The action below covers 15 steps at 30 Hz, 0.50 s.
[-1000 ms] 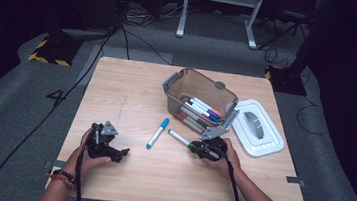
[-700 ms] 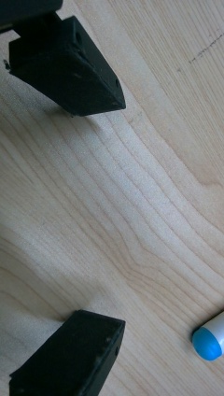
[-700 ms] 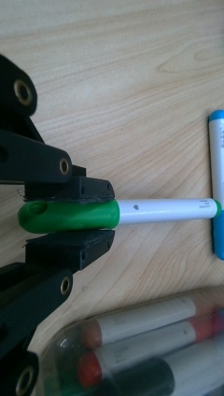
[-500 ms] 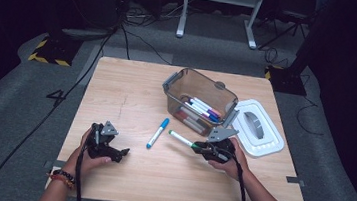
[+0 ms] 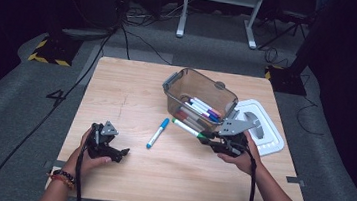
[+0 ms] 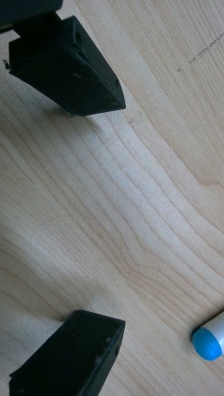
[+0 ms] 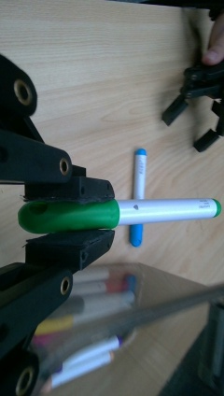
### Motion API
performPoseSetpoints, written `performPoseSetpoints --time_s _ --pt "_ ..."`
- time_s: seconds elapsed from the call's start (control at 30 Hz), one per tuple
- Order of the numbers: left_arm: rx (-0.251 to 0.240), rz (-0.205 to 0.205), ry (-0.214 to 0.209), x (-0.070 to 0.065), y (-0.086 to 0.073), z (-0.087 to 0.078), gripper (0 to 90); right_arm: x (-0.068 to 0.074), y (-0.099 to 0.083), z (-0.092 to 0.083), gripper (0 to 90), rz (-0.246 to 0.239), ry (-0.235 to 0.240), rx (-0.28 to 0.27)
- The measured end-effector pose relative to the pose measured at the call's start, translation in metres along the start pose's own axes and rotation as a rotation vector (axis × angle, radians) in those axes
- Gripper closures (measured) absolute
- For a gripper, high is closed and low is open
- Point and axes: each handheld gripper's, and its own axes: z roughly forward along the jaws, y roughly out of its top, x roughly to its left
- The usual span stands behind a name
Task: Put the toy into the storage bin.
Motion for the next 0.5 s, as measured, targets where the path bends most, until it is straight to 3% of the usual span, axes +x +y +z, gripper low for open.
performPoseSetpoints --time_s 0.13,0.3,0.5 --pt "0.0 0.0 0.0 0.0 0.0 0.0 0.5 -0.012 0.014 -0.014 75.0 0.0 -0.021 -0.015" --pt "0.0 -0.001 -0.001 0.0 0.0 0.0 0.5 -0.034 0.028 -0.028 75.0 -0.003 -0.089 -0.015" --pt "0.0 -0.004 -0.003 0.0 0.0 0.0 0.5 -0.062 0.036 -0.03 75.0 0.029 -0.135 0.007"
